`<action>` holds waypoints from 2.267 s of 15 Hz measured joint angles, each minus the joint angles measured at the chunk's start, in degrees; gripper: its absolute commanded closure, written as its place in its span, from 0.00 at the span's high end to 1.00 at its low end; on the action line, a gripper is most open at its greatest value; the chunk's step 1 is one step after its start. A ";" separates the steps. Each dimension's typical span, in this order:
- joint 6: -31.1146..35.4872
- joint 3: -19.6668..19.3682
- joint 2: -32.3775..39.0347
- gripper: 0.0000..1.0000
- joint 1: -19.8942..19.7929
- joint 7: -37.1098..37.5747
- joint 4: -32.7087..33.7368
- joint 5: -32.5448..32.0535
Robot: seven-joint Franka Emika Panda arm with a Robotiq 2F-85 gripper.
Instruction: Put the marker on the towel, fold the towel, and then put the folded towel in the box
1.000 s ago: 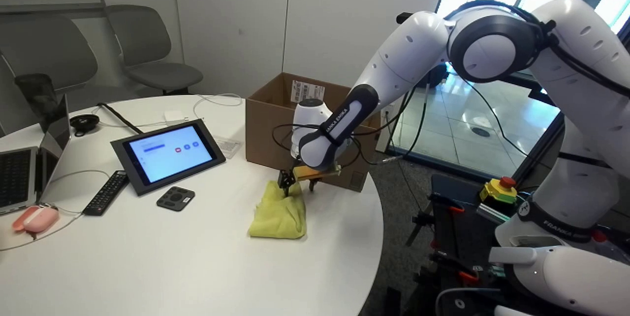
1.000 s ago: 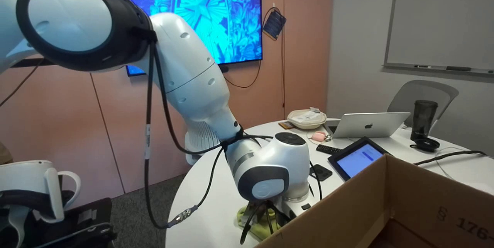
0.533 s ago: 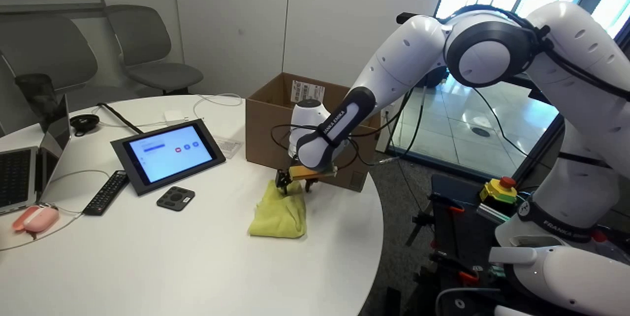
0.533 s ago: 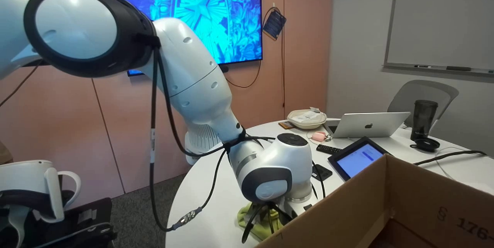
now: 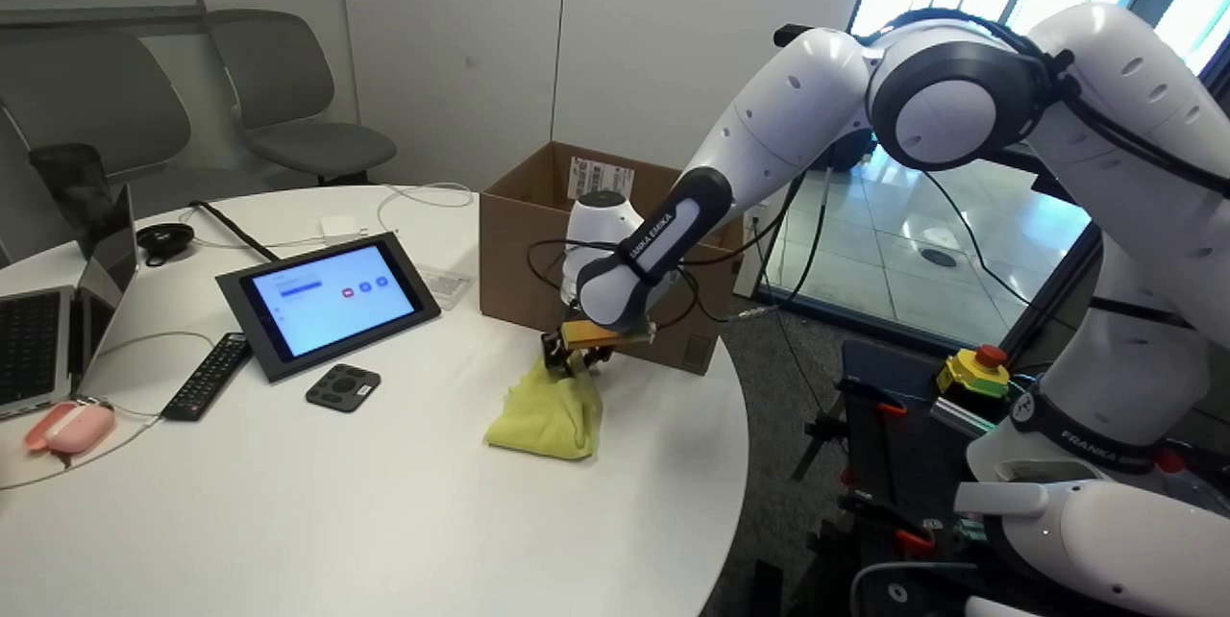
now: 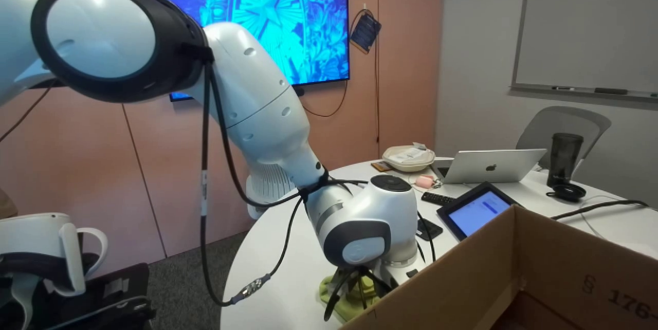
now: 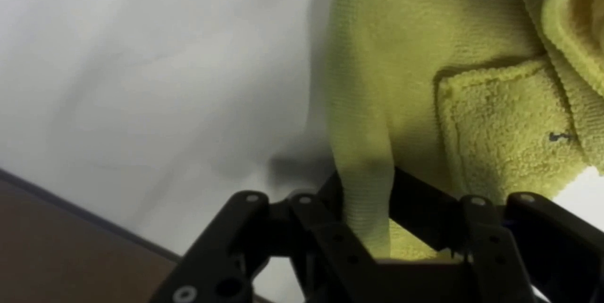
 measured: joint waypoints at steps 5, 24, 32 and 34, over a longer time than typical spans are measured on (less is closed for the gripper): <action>0.02 0.02 -0.02 0.09 0.22 0.00 0.00 0.00; 1.26 -1.18 -9.86 0.08 9.83 -0.21 -7.27 -7.05; 1.22 -0.54 -9.84 0.05 17.16 -0.36 -6.40 -12.43; 1.22 0.67 -9.85 0.05 16.33 -1.04 -5.86 -12.30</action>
